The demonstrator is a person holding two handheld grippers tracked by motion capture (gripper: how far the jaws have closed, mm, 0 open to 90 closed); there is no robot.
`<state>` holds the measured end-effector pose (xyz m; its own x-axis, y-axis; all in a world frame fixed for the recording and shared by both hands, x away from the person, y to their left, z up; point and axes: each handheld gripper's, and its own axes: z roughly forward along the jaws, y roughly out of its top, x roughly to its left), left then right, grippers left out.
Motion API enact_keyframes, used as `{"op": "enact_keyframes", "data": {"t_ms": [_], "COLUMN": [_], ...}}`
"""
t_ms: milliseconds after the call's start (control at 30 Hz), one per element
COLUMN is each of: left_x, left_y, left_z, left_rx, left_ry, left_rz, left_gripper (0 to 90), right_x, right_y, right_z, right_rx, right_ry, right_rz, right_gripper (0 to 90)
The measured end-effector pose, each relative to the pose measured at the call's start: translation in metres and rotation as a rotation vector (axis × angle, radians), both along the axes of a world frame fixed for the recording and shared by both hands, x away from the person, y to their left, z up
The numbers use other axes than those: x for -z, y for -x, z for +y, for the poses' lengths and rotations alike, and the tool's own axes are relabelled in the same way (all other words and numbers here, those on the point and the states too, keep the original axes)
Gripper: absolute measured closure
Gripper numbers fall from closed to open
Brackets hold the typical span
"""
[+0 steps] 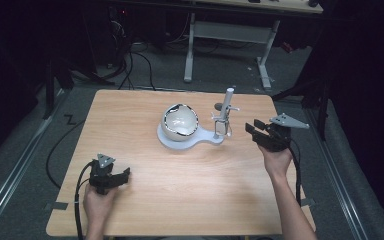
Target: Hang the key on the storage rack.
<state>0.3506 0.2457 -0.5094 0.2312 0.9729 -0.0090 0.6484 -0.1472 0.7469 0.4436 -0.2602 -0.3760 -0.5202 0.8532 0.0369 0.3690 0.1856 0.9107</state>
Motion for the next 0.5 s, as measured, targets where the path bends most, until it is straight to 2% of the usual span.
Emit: {"op": "enact_keyframes", "data": {"t_ms": [500], "left_x": [0.0000], "left_y": [0.0000], "left_z": [-0.0001], "left_rx": [0.000], "left_ry": [-0.001], "left_rz": [0.000], "left_gripper": [23.0], "right_x": [-0.0017], "right_y": [0.0107], "right_z": [-0.0109], "right_rx": [0.009], "right_ry": [-0.015], "right_rz": [-0.014], "right_gripper": [57.9]}}
